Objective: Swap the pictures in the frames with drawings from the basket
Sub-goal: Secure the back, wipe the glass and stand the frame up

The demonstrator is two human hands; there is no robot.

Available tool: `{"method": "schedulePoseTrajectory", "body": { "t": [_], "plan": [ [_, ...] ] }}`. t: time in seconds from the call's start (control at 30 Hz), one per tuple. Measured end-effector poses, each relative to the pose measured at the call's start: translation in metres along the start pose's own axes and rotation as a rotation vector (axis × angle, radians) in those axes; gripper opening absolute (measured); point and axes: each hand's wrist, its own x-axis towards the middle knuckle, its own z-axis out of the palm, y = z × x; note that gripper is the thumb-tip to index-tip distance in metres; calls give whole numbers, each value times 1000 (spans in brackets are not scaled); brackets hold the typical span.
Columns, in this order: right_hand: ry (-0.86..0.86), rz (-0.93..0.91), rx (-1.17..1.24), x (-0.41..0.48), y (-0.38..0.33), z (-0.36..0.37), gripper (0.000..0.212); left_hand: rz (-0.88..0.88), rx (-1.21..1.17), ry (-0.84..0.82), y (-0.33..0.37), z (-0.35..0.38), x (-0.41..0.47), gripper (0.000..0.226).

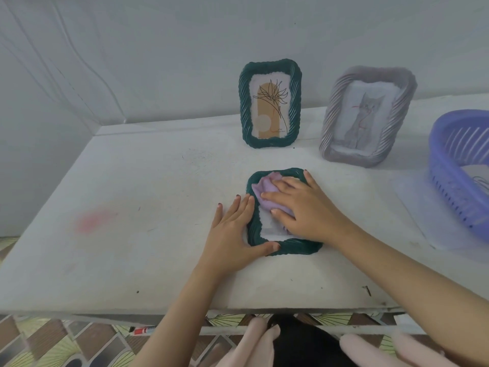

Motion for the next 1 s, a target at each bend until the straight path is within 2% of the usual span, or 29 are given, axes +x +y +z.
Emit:
{"method": "schedulePoseTrajectory", "body": {
  "t": [0.1, 0.2, 0.37, 0.5, 0.6, 0.77, 0.87, 1.0],
  "plan": [
    [-55, -87, 66, -29, -5, -6, 52, -2, -4, 9, 0, 1, 0, 107],
    [-92, -135, 99, -56, -2, -18, 42, -7, -13, 20, -1, 1, 0, 109],
    [-140, -61, 3, -57, 16, -33, 47, 3, 0, 5, -1, 0, 0, 108],
    [-71, 56, -54, -31, 32, -31, 53, 2, -8, -5, 0, 0, -1, 107],
    [-71, 114, -79, -6, 27, -21, 44, 6, -9, -11, 1, -1, -1, 107],
    [-64, 87, 27, 9, -4, -8, 43, 6, -10, -10, 1, 0, 0, 107],
    [-54, 42, 73, -6, -10, -13, 45, 15, -5, -9, -1, 0, 0, 105],
    [-64, 15, 121, -41, -7, -21, 36, 1, -22, -1, -1, 1, 0, 108]
  ]
}}
